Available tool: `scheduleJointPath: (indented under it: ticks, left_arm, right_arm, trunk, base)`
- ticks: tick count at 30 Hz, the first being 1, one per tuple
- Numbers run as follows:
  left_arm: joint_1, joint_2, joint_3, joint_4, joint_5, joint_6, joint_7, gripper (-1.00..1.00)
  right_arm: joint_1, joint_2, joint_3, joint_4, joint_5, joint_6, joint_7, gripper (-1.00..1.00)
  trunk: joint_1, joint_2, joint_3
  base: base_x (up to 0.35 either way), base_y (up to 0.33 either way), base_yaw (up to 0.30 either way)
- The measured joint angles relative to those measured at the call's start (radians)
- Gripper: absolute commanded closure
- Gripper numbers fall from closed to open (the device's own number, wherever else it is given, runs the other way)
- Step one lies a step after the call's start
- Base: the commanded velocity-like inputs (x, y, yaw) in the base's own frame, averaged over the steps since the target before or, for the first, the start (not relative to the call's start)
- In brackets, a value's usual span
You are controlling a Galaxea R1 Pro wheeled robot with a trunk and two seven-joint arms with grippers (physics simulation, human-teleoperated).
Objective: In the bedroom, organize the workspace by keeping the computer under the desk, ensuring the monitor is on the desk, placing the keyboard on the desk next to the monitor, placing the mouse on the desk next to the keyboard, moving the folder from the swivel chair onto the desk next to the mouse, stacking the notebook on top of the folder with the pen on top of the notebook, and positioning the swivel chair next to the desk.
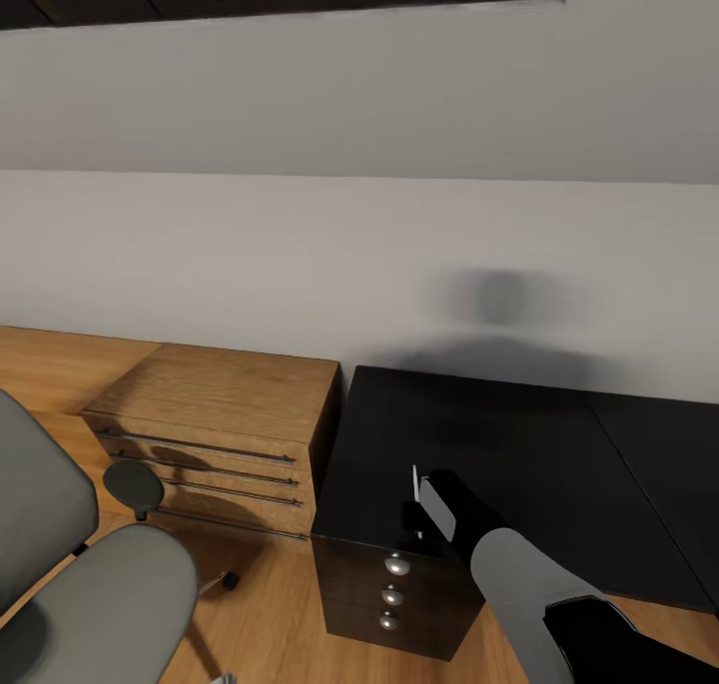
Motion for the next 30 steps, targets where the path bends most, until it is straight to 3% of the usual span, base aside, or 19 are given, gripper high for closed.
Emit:
scheduleJointPath:
  ticks: [4,30]
  left_arm:
    - [0.000,0.000,0.000,0.000,0.000,0.000,0.000,-1.00]
    - [0.000,0.000,0.000,0.000,0.000,0.000,-0.001,-1.00]
  right_arm:
    - [0.000,0.000,0.000,0.000,-0.001,0.000,-0.001,1.00]
    - [0.000,0.001,0.000,-0.006,0.002,0.002,-0.003,1.00]
  trunk:
    - [0.000,0.000,0.000]
    - [-0.100,0.182,0.082]
  base:
    - [0.000,0.000,0.000]
    - [0.000,0.000,0.000]
